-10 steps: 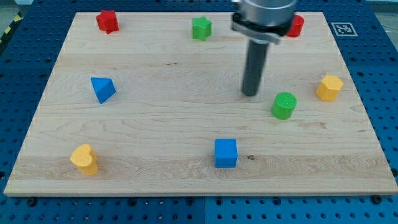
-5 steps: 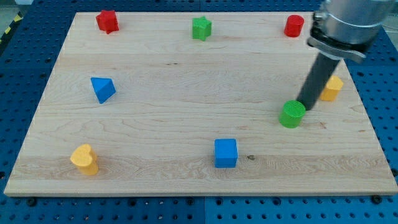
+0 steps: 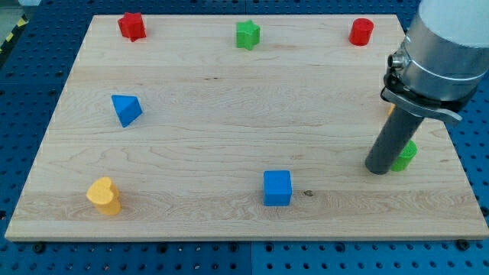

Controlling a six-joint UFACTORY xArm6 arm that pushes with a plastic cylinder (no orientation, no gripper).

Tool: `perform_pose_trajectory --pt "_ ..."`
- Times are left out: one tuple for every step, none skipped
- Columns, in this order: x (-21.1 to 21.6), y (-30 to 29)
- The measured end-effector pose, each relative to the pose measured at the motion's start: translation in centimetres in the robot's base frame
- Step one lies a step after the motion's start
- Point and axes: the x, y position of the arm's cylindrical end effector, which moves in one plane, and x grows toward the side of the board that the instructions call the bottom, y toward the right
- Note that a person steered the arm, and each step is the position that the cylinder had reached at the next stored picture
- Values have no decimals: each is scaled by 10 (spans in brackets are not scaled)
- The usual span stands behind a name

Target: Move the green circle to the bottom right of the board

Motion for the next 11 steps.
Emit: perform_pose_trajectory --pt "-30 -15" --pt "-65 -4" --pt "-71 39" --pt "-45 68" --pt "-29 76" --pt "-43 49" --pt "-49 7" --pt "-42 5" --pt "-22 40" --pt "-10 58" --pt "-10 58"
